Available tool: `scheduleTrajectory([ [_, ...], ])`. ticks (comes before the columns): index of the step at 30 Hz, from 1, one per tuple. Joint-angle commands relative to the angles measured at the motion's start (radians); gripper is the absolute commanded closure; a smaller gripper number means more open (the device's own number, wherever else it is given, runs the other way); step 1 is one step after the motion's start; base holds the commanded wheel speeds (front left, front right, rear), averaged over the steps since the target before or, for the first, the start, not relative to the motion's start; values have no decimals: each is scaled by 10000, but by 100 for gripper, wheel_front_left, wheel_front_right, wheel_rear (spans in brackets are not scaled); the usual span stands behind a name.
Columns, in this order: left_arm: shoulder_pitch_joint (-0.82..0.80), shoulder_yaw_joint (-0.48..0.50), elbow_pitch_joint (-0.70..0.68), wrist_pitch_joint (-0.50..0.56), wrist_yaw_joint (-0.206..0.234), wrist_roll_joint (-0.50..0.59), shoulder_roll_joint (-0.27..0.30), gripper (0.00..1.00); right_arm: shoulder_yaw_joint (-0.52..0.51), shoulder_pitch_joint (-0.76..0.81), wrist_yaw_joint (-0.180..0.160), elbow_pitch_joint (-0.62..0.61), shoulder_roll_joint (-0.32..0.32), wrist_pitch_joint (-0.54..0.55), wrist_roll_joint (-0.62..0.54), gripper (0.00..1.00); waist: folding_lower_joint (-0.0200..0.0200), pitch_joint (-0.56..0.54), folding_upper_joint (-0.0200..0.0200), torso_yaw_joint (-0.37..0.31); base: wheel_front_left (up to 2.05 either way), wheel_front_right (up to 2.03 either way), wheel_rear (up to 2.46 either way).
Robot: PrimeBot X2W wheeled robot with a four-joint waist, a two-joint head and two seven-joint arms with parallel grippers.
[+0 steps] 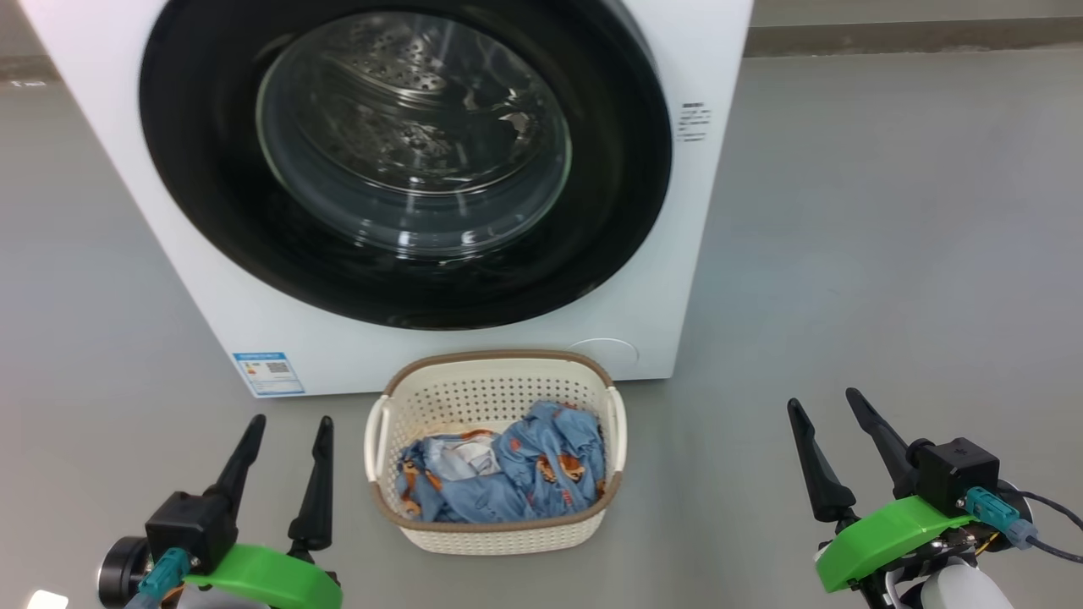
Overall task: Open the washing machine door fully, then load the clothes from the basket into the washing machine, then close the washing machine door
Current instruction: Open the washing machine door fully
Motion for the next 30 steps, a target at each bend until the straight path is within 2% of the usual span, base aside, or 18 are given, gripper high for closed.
scheduleTrajectory([
  [1,-357,316,-275,-65,-22,-143,239,0,212,-255,100,-224,-27,-122,-43,0,0,6,0,-9,66,66,-132],
  [8,-355,267,-249,-65,-22,-158,233,0,175,-249,100,-204,-27,-122,-62,0,0,15,0,-28,35,35,-69],
  [30,-329,239,-288,-65,-23,-186,234,0,140,-242,100,-240,-45,-122,-68,0,0,61,0,-56,0,0,0],
])
